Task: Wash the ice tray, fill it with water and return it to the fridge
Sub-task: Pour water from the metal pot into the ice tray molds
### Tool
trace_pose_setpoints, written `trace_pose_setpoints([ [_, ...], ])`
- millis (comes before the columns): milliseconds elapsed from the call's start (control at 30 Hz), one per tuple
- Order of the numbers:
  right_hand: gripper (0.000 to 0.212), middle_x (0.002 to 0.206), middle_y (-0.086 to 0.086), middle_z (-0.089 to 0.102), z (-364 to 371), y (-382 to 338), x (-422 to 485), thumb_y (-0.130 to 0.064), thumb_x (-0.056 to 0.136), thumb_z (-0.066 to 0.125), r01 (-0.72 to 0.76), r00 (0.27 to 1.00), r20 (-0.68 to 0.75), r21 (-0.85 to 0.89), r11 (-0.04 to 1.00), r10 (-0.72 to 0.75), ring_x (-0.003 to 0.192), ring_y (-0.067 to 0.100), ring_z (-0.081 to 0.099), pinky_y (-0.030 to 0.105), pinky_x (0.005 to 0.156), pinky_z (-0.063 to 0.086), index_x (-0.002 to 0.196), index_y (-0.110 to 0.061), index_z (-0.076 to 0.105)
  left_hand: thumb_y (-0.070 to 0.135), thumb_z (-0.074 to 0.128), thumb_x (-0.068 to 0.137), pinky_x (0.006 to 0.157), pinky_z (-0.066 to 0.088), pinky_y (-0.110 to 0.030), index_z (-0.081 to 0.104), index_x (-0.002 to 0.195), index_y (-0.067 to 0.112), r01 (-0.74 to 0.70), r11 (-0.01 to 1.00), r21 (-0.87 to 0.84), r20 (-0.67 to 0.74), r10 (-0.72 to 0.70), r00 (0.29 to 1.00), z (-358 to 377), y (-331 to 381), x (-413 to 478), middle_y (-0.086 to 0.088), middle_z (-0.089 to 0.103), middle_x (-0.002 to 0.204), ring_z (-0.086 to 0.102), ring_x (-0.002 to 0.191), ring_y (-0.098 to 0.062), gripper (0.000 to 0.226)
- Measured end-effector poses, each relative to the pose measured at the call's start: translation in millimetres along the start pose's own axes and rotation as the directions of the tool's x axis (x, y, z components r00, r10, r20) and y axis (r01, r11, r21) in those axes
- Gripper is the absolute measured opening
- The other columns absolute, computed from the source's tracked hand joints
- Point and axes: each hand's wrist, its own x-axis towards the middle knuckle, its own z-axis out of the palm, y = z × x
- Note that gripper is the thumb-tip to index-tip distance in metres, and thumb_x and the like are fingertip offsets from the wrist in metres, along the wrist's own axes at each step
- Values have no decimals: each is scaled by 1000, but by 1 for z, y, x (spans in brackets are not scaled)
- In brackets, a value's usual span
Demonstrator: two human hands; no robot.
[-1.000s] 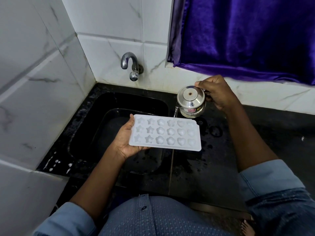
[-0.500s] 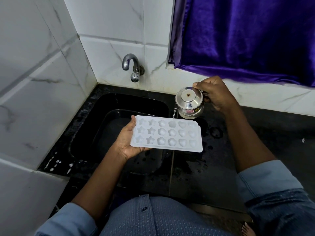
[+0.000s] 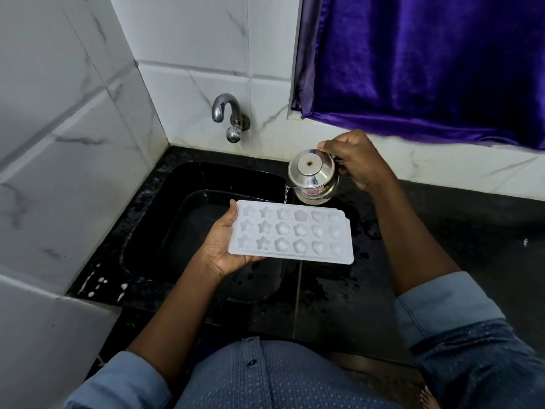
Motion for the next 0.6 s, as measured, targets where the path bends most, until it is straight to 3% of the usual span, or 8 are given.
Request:
trace_pose_setpoints([
  [167,31,44,-12,57,3,-3,-2,-4,101,61,-6,1000,5,-2,1000,6,39,-2,49,8,48,37,71,-4,66,74,37,100,88,62,-57,62,142,10,-14,1000,7,-2,14,1000,0,0,0,-20,65,142,70,121,-40,80],
  [300,28,48,-11,61,2,-5,-2,-9,100,65,-7,1000,0,-22,1000,7,42,-1,50,11,51,38,74,1,69,75,36,100,93,60,-59,59,145,11,-17,1000,21,-14,17,1000,-1,0,2,-20,65,143,69,123,-40,81],
  [433,30,47,-11,61,4,-7,-5,-6,101,63,-11,1000,-4,-19,1000,11,42,-1,51,9,50,38,71,-3,68,73,36,101,86,63,-57,61,143,10,-24,1000,9,-18,25,1000,0,0,2,-21,66,141,71,118,-40,80],
  [600,32,42,-12,56,6,-10,-8,-4,101,61,-20,1000,-4,-22,1000,20,39,-1,49,9,48,38,69,-5,65,74,36,101,93,60,-59,59,145,10,-23,1000,11,-19,23,1000,-2,1,3,-21,64,144,68,124,-41,81],
])
